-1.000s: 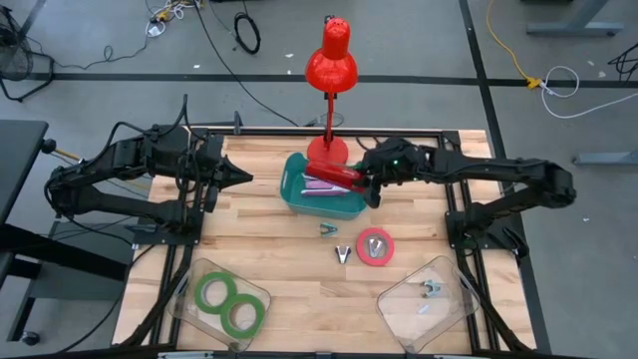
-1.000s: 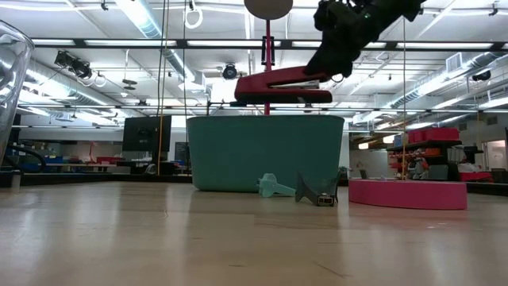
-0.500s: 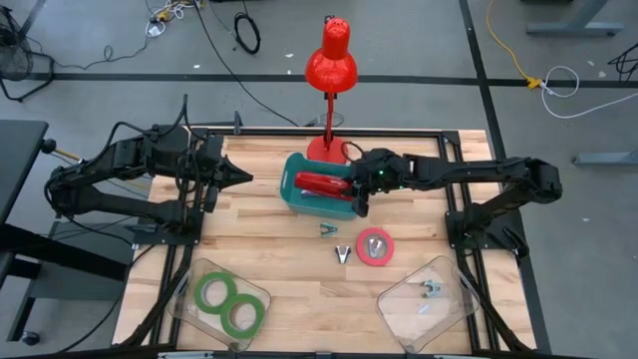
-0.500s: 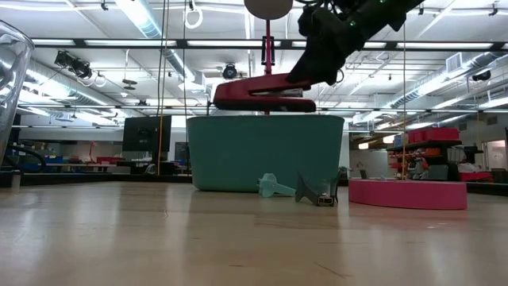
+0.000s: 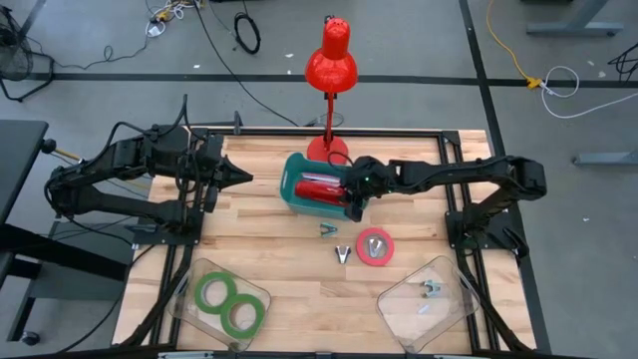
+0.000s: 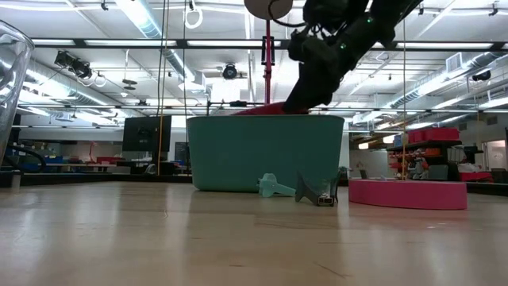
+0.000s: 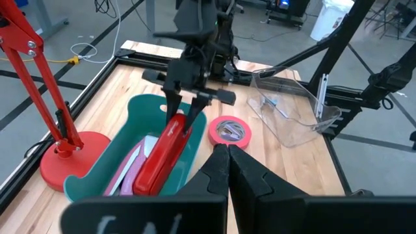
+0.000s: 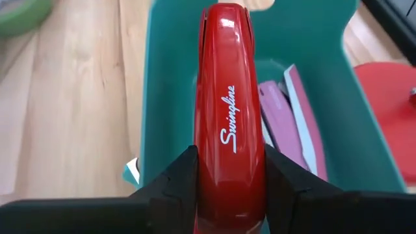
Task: Pick and place Stapler, Stapler remover, tape
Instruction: Put the red stapler in the blue bin
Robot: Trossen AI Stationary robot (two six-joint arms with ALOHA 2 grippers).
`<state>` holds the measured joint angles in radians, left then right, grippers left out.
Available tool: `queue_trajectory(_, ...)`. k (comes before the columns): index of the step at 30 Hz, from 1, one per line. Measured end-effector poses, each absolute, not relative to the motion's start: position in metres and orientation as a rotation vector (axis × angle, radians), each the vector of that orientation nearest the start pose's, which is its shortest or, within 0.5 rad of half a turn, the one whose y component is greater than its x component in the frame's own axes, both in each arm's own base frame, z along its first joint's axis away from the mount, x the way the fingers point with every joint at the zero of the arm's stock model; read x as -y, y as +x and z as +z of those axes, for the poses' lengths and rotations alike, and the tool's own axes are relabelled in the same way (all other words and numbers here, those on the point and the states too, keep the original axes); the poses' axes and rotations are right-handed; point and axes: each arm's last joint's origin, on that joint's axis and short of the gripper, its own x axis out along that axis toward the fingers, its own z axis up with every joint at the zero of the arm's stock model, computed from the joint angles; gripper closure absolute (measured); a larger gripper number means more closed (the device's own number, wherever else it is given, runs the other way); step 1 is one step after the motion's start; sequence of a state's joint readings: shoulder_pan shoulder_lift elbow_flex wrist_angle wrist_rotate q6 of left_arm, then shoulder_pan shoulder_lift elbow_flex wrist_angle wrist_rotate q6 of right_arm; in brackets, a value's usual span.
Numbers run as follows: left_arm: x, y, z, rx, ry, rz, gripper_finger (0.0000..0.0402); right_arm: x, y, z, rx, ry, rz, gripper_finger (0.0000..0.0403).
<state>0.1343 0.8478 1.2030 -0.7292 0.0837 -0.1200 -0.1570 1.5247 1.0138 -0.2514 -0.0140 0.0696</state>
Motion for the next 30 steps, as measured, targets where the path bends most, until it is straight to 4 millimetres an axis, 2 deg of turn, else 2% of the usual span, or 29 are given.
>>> queue_trajectory(16, -0.017, 0.143, 0.408, -0.367, -0.16, 0.072, 0.0397, 0.052, 0.329, 0.202, -0.853, 0.141, -0.159, 0.0282)
queue_trajectory(30, -0.017, 0.143, 0.408, -0.363, -0.166, 0.073, 0.0397, 0.054, 0.33, 0.202, -0.841, 0.141, -0.167, 0.0281)
